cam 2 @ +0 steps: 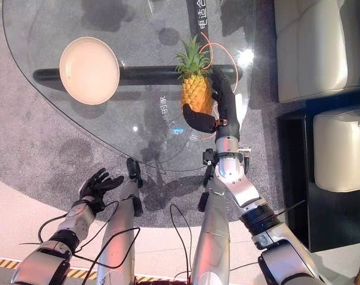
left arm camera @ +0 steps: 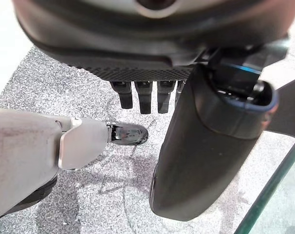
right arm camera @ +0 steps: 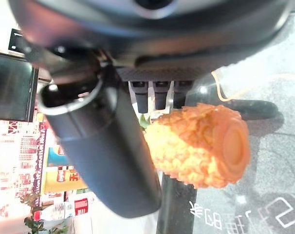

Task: Pick up the fruit to the plate

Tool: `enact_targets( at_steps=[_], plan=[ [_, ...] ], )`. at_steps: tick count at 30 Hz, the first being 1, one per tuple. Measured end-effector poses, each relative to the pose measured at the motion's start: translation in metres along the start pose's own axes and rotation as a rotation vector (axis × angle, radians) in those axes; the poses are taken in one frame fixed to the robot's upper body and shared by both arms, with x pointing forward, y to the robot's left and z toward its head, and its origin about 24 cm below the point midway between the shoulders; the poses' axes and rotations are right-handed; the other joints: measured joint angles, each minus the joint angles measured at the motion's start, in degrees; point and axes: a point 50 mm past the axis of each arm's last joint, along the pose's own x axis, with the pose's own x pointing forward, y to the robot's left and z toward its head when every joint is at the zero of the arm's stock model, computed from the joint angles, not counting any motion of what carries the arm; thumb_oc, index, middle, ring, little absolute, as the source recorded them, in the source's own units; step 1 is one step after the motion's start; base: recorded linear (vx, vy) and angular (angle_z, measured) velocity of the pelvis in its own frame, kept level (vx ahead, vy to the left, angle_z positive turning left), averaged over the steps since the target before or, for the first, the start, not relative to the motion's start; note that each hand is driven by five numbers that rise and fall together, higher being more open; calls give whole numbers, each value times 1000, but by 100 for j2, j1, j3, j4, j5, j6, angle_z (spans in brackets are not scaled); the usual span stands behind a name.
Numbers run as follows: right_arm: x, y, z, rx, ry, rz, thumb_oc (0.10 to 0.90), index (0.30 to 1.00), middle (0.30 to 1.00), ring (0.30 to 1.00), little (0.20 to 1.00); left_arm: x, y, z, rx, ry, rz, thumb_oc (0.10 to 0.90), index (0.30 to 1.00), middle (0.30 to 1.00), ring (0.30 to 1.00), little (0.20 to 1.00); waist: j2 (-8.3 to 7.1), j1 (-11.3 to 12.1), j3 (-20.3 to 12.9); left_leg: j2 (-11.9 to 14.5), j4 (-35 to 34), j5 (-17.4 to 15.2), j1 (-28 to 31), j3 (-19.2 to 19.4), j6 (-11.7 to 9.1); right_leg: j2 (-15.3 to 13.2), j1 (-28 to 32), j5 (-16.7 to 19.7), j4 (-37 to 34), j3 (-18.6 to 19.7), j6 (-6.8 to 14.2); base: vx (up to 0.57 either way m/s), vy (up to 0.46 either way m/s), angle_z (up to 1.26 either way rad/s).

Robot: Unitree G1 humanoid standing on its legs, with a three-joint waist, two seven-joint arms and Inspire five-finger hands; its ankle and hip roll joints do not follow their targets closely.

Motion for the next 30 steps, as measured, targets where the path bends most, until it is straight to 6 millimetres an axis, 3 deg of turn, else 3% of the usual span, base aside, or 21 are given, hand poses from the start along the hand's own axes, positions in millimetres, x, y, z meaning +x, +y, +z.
enact_targets(
  at_steps=[30],
  plan=[
    [9, 7, -9, -114, 113, -80, 800, 900, 900, 900, 900, 0, -1, -2, 5, 21, -20, 800, 900, 900, 900, 900, 8, 65, 1, -51, 0, 16, 6, -31, -7, -65, -4, -79, 115, -16, 13, 0, 0, 0]
  ],
)
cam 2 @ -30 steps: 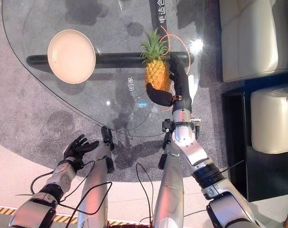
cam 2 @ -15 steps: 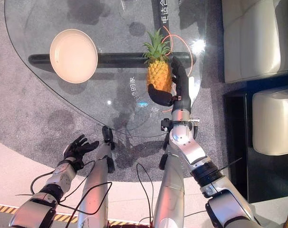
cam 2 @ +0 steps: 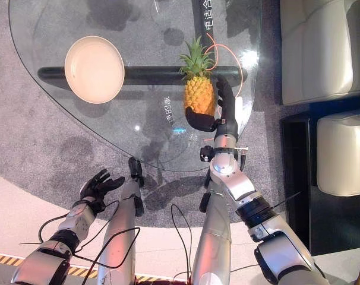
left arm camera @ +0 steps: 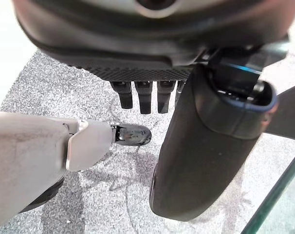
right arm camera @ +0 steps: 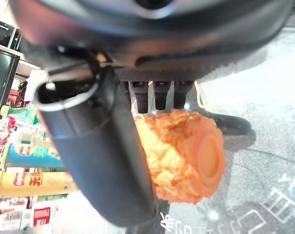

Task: Pick up the fruit to the plate

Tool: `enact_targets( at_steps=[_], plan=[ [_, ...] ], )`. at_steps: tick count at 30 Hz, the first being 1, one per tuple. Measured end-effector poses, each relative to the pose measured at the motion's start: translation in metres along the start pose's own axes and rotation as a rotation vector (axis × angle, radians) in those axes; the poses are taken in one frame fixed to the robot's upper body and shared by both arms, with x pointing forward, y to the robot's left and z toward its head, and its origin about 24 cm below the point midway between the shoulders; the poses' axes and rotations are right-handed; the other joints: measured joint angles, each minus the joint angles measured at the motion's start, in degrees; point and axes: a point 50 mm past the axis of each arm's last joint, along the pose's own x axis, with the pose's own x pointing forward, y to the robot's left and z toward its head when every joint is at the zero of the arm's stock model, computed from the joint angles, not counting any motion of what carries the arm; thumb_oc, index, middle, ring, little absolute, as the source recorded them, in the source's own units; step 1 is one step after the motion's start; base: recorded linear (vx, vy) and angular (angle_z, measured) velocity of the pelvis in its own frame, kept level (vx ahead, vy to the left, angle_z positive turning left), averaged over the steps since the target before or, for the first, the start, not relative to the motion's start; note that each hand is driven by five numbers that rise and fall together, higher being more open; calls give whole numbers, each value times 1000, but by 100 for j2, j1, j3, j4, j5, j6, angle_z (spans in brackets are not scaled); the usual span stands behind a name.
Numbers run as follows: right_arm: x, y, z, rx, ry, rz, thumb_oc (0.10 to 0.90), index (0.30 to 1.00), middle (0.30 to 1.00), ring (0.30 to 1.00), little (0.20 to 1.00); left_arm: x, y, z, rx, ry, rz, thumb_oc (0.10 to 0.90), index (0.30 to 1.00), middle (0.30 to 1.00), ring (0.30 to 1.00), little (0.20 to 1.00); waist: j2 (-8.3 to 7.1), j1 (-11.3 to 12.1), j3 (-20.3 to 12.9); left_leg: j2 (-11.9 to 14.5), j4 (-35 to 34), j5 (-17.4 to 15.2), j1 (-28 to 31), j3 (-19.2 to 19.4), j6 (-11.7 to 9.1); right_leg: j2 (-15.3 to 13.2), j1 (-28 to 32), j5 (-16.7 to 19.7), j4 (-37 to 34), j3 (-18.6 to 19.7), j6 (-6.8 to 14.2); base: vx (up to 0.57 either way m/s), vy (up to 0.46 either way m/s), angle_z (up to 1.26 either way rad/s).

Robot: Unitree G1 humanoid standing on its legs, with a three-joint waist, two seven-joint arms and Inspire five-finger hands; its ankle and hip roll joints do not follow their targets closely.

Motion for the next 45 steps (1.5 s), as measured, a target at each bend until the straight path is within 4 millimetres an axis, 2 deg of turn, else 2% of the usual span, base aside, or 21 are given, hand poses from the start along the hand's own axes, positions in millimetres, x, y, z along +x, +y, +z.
enact_targets(
  at_steps=[8, 18, 19, 20, 36, 45],
  plan=[
    [1, 5, -1, -70, 9, 16, 800, 900, 900, 900, 900, 0, -1, 0, 1, 1, -6, 800, 900, 900, 900, 900, 29, 107, -5, -16, -5, 2, 11, -20, -5, -30, -17, -72, 84, -9, 1, 3, 0, 1],
    [3, 10, 4, -133, -12, 38, 800, 900, 900, 900, 900, 0, -1, -1, 3, 12, -8, 800, 900, 900, 900, 900, 29, 115, -4, -20, -2, 3, -92, -72, -5, -32, -72, -73, 85, -51, 2, 1, -2, 1],
    [3, 11, 4, -135, -11, 40, 561, 695, 695, 695, 661, 0, -2, -1, 3, 12, -8, 800, 900, 900, 900, 900, 29, 114, -4, -20, -2, 3, -92, -72, -5, -31, -72, -73, 85, -51, 2, 0, 0, 0],
    [3, 11, 4, -135, -10, 42, 100, 300, 300, 300, 200, 0, -2, -1, 3, 12, -8, 800, 900, 900, 900, 900, 29, 112, -4, -20, -2, 3, -92, -72, -5, -31, -72, -73, 85, -52, 2, 0, 0, 0],
    [7, 7, 4, -183, -21, 29, 100, 300, 300, 300, 200, 0, -3, 2, -7, 1, -13, 800, 900, 900, 900, 900, 29, 109, -5, -21, 2, 4, -85, -86, -5, -31, -61, -71, 99, -58, 3, 0, 0, 0],
    [8, 5, 0, -195, -9, 16, 100, 300, 300, 300, 200, 0, 6, 8, -230, -34, 61, 800, 900, 900, 900, 900, 29, 119, -5, -19, 4, 6, -46, -134, -6, -40, 10, -71, 105, -117, 2, -3, -4, 1]
  ],
)
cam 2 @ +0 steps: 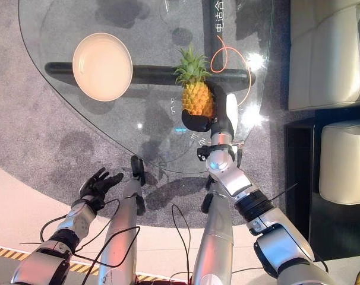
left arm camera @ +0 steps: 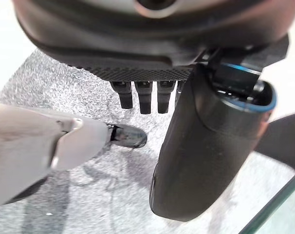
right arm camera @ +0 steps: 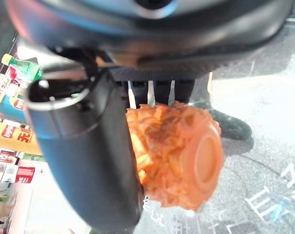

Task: Pick up the fruit to the plate

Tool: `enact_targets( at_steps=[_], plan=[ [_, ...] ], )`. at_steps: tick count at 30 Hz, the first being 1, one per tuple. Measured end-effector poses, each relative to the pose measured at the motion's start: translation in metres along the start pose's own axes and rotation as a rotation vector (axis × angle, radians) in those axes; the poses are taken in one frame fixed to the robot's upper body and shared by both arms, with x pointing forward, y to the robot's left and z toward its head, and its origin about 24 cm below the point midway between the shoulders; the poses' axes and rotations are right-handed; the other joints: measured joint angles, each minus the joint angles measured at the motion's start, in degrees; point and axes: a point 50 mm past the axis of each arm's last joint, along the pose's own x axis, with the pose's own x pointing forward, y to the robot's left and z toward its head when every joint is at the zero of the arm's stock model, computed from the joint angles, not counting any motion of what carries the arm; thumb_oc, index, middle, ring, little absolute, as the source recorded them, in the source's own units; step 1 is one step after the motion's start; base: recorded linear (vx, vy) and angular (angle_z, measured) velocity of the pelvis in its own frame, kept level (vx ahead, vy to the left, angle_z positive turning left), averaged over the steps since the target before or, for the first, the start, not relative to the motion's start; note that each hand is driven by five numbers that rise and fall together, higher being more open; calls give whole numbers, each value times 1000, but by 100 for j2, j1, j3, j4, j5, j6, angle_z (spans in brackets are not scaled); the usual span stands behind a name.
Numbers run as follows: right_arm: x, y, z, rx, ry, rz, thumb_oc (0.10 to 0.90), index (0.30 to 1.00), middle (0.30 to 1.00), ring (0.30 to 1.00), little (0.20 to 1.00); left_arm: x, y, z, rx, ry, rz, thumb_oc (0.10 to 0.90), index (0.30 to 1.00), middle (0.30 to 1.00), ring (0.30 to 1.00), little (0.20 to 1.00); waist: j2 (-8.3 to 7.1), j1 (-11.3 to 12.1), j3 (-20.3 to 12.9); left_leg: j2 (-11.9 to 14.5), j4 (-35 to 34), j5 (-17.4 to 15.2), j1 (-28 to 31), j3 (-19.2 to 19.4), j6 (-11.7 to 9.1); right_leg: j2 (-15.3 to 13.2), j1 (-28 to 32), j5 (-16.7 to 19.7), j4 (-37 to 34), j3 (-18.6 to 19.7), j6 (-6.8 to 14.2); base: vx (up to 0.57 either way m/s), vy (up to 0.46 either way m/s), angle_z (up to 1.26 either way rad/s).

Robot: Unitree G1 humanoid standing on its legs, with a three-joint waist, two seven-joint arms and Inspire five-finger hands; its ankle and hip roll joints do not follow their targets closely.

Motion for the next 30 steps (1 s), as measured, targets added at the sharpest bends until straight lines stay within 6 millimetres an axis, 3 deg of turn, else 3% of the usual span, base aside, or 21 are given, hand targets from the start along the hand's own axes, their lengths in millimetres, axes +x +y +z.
enact_targets(
  at_steps=[7, 15, 22, 30],
  plan=[
    [0, -3, -8, -46, 12, -32, 100, 300, 300, 300, 200, 0, 7, 17, -118, -100, 124, 800, 900, 900, 900, 900, 0, 2, 0, -6, 0, 1, 119, 0, 2, -11, 112, -2, 10, 0, -1, 0, 0, 0],
    [0, -13, -14, -48, 29, -115, 100, 300, 300, 300, 200, -4, 3, 52, -229, -301, 252, 800, 900, 900, 900, 900, 0, -2, 0, -2, -1, 8, 127, 0, 8, -7, 114, -2, 21, 3, -3, 0, 0, 0],
    [1, -22, -9, -78, -49, -190, 100, 300, 300, 300, 200, -12, -20, 98, -339, -504, 276, 800, 900, 900, 900, 900, -1, -7, 0, 0, -3, 9, 122, -5, 7, -2, 103, -2, 34, 3, -4, 0, 0, 0],
    [2, -28, 5, -111, -175, -226, 100, 300, 300, 300, 200, -28, -50, 146, -393, -700, 173, 800, 900, 900, 900, 900, 0, -21, 0, 4, -32, 9, 89, 4, 7, 5, 53, -9, 23, 5, -10, 0, 0, 0]
  ],
)
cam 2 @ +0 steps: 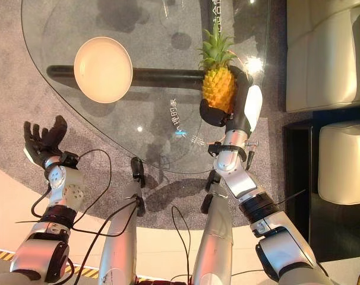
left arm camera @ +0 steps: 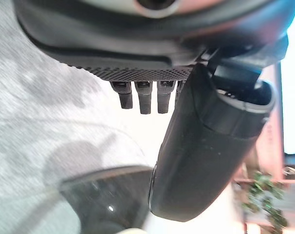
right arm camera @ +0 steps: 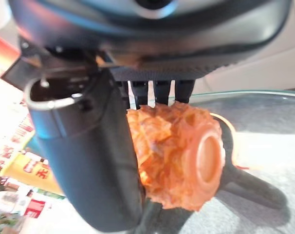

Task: Pick up the fruit to the plate

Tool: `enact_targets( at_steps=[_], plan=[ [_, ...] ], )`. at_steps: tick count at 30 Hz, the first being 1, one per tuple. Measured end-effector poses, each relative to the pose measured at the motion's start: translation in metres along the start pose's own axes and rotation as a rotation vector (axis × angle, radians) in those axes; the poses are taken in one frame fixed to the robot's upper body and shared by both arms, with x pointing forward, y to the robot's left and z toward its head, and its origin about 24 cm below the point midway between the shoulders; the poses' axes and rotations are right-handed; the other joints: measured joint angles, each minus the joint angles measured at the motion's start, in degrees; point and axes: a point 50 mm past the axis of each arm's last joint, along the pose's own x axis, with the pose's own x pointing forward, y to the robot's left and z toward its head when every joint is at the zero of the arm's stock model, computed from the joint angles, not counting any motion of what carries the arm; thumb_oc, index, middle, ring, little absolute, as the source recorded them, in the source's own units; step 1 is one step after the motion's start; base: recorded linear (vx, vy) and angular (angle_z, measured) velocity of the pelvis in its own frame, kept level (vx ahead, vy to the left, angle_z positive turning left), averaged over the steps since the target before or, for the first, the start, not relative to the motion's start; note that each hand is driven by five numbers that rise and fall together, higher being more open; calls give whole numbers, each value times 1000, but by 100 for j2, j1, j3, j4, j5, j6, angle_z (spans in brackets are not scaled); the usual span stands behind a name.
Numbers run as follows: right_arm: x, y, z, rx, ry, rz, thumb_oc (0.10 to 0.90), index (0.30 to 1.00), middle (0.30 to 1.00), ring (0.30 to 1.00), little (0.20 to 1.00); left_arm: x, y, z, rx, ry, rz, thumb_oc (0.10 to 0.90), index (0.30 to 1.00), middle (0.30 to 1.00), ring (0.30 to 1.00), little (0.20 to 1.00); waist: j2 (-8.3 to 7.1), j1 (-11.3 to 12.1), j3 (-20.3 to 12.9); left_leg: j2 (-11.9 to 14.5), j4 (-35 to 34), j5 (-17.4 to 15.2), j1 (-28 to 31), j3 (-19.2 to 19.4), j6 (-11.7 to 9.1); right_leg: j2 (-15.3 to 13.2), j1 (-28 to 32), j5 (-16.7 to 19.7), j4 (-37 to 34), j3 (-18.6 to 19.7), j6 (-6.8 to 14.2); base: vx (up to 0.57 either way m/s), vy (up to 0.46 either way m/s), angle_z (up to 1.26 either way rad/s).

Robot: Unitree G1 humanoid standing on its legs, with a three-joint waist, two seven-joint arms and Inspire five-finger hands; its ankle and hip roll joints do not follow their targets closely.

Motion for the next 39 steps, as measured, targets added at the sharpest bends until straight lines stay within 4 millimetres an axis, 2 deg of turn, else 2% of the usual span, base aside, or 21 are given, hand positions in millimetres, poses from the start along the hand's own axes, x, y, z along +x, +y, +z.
enact_targets(
  at_steps=[6, 12, 17, 23, 30, 39],
  plan=[
    [1, -2, 10, 19, -65, -12, 100, 300, 300, 300, 200, -6, -28, 19, -64, -75, -121, 800, 900, 900, 900, 900, -3, 2, 2, 0, -72, 5, -4, 6, -6, 5, -4, -3, -56, -15, 4, 0, 0, 0],
    [6, -5, 24, 7, -154, -35, 100, 300, 300, 300, 200, -19, -53, 28, -130, -96, -274, 800, 900, 900, 900, 900, -6, 8, 4, -1, -83, 5, -6, 4, -5, 6, -3, -15, -57, -22, 16, -8, -23, 0],
    [7, -6, 36, 17, -221, -29, 100, 300, 300, 300, 200, -35, -78, 31, -124, -86, -477, 800, 900, 900, 900, 900, -10, -3, 6, -2, -83, 5, -5, 3, -5, 5, -2, -15, -57, -22, 16, 0, 0, 0],
    [8, -4, 44, 14, -256, 13, 100, 300, 300, 300, 200, -47, -99, 31, -105, -51, -648, 800, 900, 900, 900, 900, -15, -11, 9, -2, -85, 5, -5, 4, -5, 5, -2, -15, -58, -22, 17, 0, 0, 0],
    [10, -3, 47, 7, -273, 35, 100, 300, 300, 300, 200, -52, -107, 25, -90, 17, -758, 800, 900, 900, 900, 900, -19, -25, 11, -2, -104, 5, -4, 7, -5, 4, -2, -15, -74, -27, 17, 0, 0, 0],
    [10, 4, 53, -20, -307, 123, 100, 300, 300, 300, 200, -62, -112, 9, -87, 174, -867, 800, 900, 900, 900, 900, -20, -40, 12, -7, -194, 31, -1, 11, 6, 4, -3, -14, -142, -50, 19, 0, 0, 0]
  ],
)
